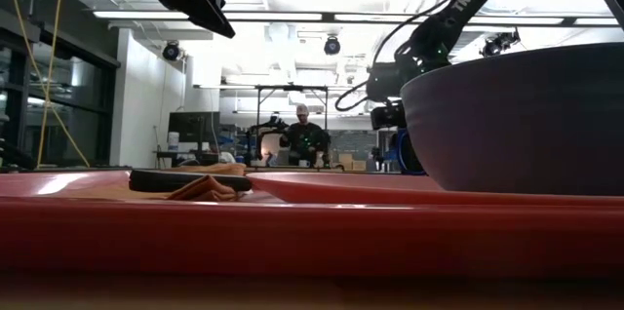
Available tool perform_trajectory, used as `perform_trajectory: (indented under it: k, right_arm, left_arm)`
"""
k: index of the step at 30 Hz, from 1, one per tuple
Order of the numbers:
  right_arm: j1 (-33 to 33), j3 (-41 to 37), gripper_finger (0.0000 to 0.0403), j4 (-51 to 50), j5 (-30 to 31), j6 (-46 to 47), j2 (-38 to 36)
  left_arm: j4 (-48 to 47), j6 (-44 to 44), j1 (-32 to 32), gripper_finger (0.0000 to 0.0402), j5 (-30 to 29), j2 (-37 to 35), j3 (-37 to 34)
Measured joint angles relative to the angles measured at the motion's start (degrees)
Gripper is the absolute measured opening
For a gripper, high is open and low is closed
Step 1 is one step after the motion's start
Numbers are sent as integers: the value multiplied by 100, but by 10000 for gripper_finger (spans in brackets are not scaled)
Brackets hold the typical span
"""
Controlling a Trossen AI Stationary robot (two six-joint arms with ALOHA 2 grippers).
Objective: Set up tray
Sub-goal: Put the blue fork on top of the orange napkin on the serving tray
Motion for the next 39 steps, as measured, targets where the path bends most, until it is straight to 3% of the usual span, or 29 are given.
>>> perform_trajectory:
  k: [9, 25, 39]
  right_arm:
    - [74, -371, 173, 444, -41, 318, 7]
    - [151, -465, 14, 563, -59, 528, 7]
    - [269, 199, 1, 318, -18, 904, 56]
  left_arm:
    - [-2, -26, 0, 237, -15, 0, 0]
    - [-7, -31, 0, 237, -63, 0, 0]
    - [-4, -26, 0, 237, -79, 0, 0]
